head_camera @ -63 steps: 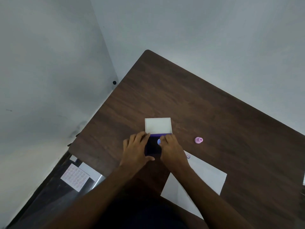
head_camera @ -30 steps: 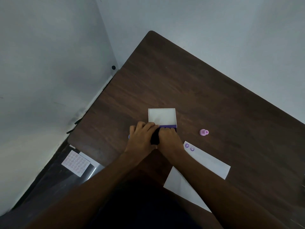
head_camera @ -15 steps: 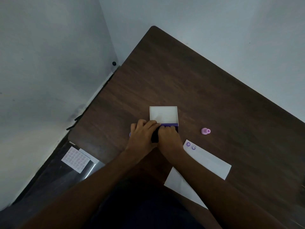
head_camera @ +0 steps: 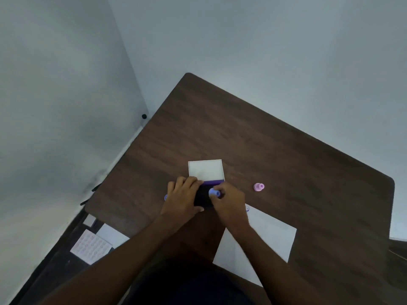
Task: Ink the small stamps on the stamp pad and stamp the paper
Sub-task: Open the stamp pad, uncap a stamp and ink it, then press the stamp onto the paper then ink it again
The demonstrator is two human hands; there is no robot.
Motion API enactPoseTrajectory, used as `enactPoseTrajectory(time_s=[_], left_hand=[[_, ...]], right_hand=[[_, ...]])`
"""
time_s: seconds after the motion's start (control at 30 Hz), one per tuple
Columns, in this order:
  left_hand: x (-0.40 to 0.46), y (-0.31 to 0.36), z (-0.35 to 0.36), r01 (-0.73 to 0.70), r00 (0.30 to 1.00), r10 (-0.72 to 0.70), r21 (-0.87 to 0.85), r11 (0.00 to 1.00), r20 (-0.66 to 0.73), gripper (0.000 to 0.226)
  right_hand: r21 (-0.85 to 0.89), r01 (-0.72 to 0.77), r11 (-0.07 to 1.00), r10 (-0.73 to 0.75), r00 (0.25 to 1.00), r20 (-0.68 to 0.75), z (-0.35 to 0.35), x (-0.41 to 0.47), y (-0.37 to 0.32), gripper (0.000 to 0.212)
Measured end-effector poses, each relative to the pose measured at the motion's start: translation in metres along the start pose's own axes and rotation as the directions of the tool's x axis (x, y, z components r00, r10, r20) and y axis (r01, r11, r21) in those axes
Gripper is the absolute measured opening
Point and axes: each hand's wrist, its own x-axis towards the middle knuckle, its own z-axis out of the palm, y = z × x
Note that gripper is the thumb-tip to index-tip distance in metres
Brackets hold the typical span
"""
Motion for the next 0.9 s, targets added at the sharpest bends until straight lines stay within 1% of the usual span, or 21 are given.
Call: enactPoseTrajectory(time_s=[0.03,0.07,0.1,0.13,0.17,0.2,0.23,0.27,0.33,0.4,0.47,0.67,0.8,0.9], left_hand=[[-0.001,0.001,-0.001,-0.002,1.0,0.002,-0.001,1.0,-0.004,0.091],[-0.003,0.003,-0.002,-0.008,1.0,0.008,-0.007,1.0,-0.013,0.093],[-0.005,0.007,-0.005,-0.015,1.0,0.015,-0.028,1.0,-0.028,0.093],[-0.008,0.012,-0.01,-0.027,0.998,0.022,-0.081,0.996,-0.054,0.09],[-0.01,0.019,-0.016,-0.04,0.996,0.025,-0.184,0.982,-0.082,0.085],[-0.014,0.026,-0.024,-0.051,0.994,0.018,-0.325,0.944,-0.105,0.079],[-0.019,0.034,-0.032,-0.061,0.993,0.008,-0.467,0.882,-0.115,0.072],[-0.024,0.042,-0.041,-0.064,0.994,-0.002,-0.575,0.816,-0.113,0.066],[-0.032,0.057,-0.057,-0.042,0.994,-0.04,-0.677,0.735,-0.105,0.06],[-0.038,0.068,-0.067,-0.022,0.991,-0.083,-0.735,0.678,-0.106,0.061],[-0.041,0.076,-0.073,-0.028,0.988,-0.099,-0.759,0.65,-0.121,0.062],[-0.04,0.082,-0.076,-0.01,0.987,-0.113,-0.738,0.675,-0.117,0.065],[-0.038,0.087,-0.076,0.0,0.991,-0.095,-0.72,0.694,-0.091,0.066],[-0.037,0.089,-0.075,0.017,0.992,-0.099,-0.711,0.703,-0.075,0.066]], right_hand=[[0.189,-0.021,0.982,0.033,0.997,-0.063,-0.008,-0.007,0.004,0.018],[0.355,-0.056,0.933,0.087,0.994,-0.073,-0.016,-0.014,0.008,0.017],[0.518,-0.117,0.847,0.148,0.989,-0.02,-0.024,-0.02,0.012,0.017],[0.671,-0.182,0.719,0.185,0.98,0.067,-0.031,-0.026,0.016,0.017],[0.791,-0.233,0.566,0.183,0.971,0.155,-0.036,-0.031,0.018,0.016],[0.867,-0.273,0.418,0.148,0.962,0.231,-0.04,-0.034,0.02,0.016],[0.907,-0.307,0.287,0.096,0.952,0.291,-0.044,-0.037,0.021,0.018],[0.924,-0.338,0.178,0.038,0.941,0.336,-0.048,-0.04,0.023,0.02],[0.918,-0.396,-0.025,-0.073,0.916,0.394,-0.05,-0.046,0.024,0.024],[0.868,-0.451,-0.208,-0.159,0.891,0.425,-0.052,-0.051,0.022,0.03],[0.827,-0.477,-0.296,-0.219,0.877,0.428,-0.053,-0.053,0.019,0.032],[0.745,-0.517,-0.423,-0.309,0.855,0.418,-0.056,-0.055,0.018,0.032],[0.709,-0.522,-0.475,-0.332,0.852,0.405,-0.054,-0.054,0.022,0.033],[0.713,-0.509,-0.482,-0.328,0.859,0.392,-0.052,-0.054,0.027,0.031]])
